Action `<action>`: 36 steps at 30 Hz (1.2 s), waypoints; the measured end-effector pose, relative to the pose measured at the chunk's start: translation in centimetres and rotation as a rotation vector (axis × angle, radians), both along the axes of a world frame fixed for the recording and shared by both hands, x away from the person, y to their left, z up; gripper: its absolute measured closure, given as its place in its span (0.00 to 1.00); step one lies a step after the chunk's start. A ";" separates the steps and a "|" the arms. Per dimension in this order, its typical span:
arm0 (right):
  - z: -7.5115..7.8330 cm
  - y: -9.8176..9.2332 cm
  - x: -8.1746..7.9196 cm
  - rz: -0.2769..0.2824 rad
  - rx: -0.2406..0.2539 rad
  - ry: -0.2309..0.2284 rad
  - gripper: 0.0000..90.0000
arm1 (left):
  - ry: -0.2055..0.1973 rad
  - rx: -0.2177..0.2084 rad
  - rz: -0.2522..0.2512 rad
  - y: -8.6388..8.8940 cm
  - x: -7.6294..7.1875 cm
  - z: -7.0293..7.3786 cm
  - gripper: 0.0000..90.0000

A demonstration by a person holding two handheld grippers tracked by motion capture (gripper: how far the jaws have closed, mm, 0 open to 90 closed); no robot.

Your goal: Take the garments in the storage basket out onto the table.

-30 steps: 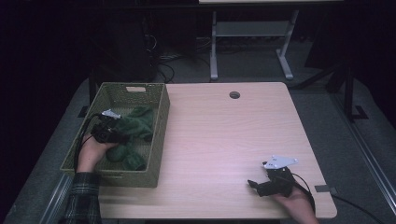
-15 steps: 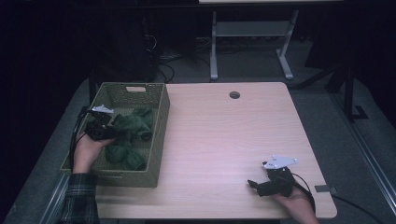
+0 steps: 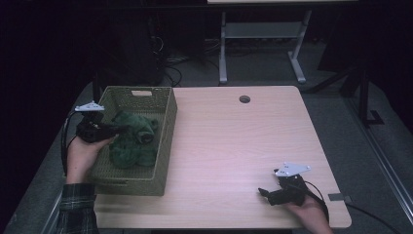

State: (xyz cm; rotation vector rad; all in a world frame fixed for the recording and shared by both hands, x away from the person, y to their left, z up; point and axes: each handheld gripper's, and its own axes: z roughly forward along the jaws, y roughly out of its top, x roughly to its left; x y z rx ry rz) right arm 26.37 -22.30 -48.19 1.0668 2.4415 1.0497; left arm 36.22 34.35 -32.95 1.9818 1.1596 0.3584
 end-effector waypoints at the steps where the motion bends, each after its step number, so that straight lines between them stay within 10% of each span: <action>1: 0.0 0.0 0.0 0.000 0.000 0.000 0.08 | -0.006 -0.005 0.000 -0.1 -0.1 0.2 0.92; 36: 0.0 0.0 0.0 -0.004 0.002 0.005 0.08 | -0.228 -0.089 -0.155 -5.4 -2.5 12.3 0.93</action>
